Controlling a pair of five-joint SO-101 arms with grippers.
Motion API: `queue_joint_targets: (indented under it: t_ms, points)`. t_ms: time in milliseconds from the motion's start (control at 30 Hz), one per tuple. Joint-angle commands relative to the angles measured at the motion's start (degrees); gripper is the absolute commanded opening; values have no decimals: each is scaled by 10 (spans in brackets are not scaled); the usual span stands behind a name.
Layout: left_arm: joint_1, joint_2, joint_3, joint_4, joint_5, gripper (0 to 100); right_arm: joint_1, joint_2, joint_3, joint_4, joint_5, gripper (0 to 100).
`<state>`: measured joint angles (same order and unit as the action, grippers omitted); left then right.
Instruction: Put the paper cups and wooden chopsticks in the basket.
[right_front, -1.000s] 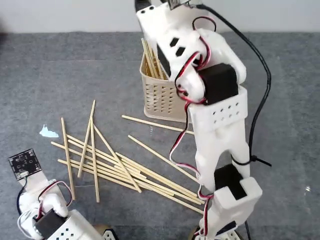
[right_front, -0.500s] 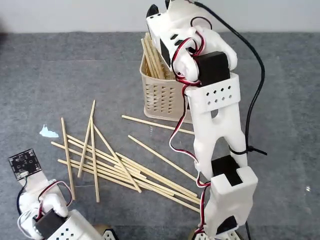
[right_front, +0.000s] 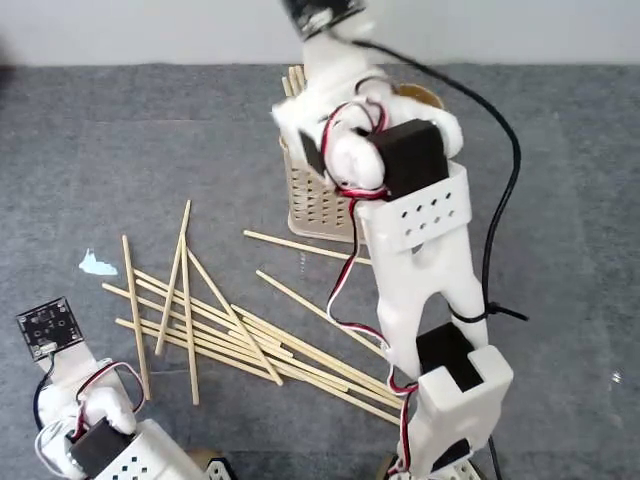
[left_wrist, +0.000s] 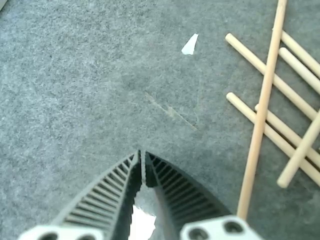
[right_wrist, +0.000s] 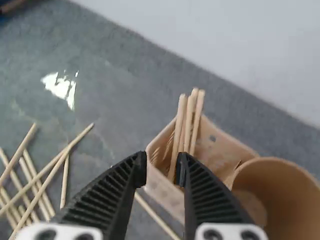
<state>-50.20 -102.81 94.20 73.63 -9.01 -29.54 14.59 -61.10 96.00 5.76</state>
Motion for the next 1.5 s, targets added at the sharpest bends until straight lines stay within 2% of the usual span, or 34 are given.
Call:
queue_joint_targets:
  t_ms: [0,133,300,533,667,867,1233,1467]
  points:
    - [4,2,-4,-10,-4,15,-28,-22,16,69,-4,111]
    - [4,2,-4,-10,-4,15,-49,-16,98,67,-2,111]
    - [4,2,-4,-10,-4,15,-94,11,201,52,87,112]
    - [4,2,-4,-10,-4,15,-98,117,236,-103,117,109]
    - [4,2,-4,-10,-4,15,-90,193,236,-202,163,7]
    - [4,2,-4,-10,-4,15,-58,276,235,-286,226,8]
    - [4,2,-4,-10,-4,15,6,336,237,-289,251,9]
    - [4,2,-4,-10,-4,15,-27,332,237,-173,251,9]
